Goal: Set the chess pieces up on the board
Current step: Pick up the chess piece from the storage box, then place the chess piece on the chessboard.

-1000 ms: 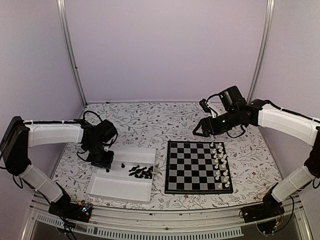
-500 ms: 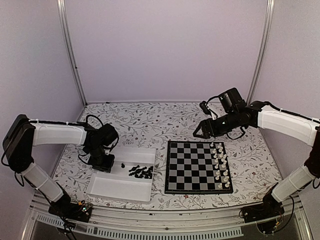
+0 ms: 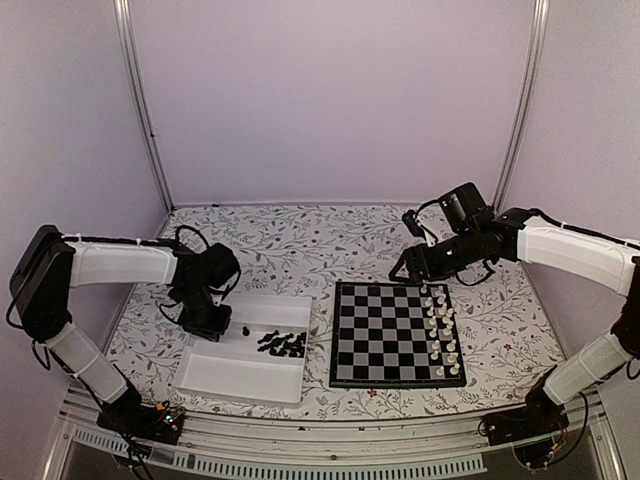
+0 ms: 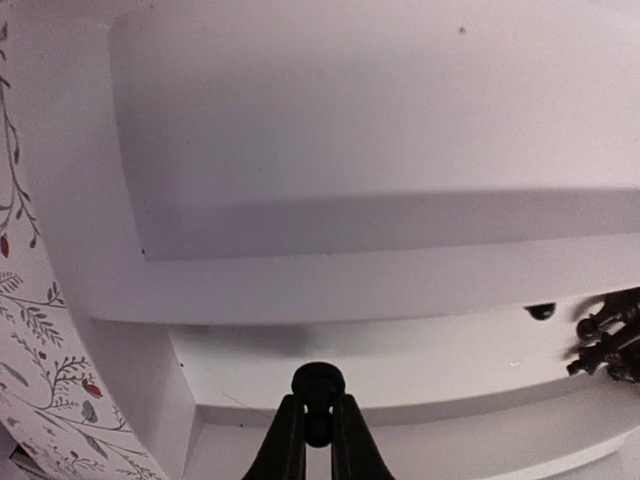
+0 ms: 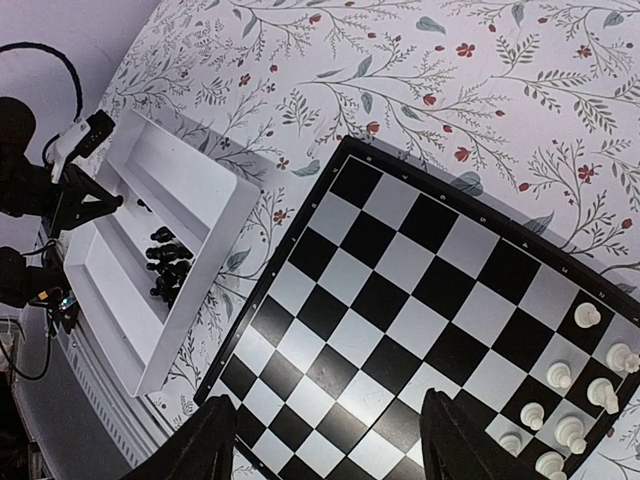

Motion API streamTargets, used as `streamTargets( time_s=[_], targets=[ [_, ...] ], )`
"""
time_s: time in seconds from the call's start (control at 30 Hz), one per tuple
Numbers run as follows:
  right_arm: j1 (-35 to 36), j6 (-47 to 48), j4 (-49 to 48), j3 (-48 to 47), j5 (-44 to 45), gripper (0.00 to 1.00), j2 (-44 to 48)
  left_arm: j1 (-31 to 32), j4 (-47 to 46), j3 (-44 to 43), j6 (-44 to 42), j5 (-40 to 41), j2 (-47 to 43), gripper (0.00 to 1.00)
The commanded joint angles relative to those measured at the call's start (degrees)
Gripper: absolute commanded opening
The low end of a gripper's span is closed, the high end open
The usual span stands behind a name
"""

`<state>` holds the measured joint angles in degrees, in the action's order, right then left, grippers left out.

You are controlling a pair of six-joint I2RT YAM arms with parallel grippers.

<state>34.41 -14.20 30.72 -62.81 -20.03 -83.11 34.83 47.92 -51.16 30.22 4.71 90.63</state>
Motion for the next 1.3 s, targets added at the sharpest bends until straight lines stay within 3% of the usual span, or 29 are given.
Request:
streamTargets(
  time_s=[0.0, 0.13, 0.37, 0.53, 0.9, 1.27],
  targets=[
    [0.26, -0.45, -0.05, 0.83, 1.0, 0.66, 2.36, 2.49, 5.42, -7.65, -0.18, -0.21, -3.17, 0.07],
    [0.22, 0.02, 0.13, 1.75, 1.62, 0.65, 3.1, 9.03, 4.99, -15.48, -3.68, -3.46, -1.03, 0.07],
    [0.23, -0.19, 0.63, 3.44, 2.75, 0.66, 3.65, 23.25, 4.14, -29.96, -13.98, -3.5, 12.29, 0.06],
    [0.13, -0.94, 1.83, 4.6, 4.23, 0.65, 3.91, 29.54, 3.78, -37.19, -19.75, -4.27, 19.63, 0.07],
    [-1.09, -5.31, 2.0, 9.56, 7.19, 0.65, 8.24, 36.15, 1.66, -44.96, -20.19, -7.22, 29.39, 0.07],
    [-1.62, -6.11, 2.4, 11.42, 9.31, 0.66, 11.26, 36.89, 4.99, -50.88, -17.81, -6.98, 36.39, 0.08]
  ],
)
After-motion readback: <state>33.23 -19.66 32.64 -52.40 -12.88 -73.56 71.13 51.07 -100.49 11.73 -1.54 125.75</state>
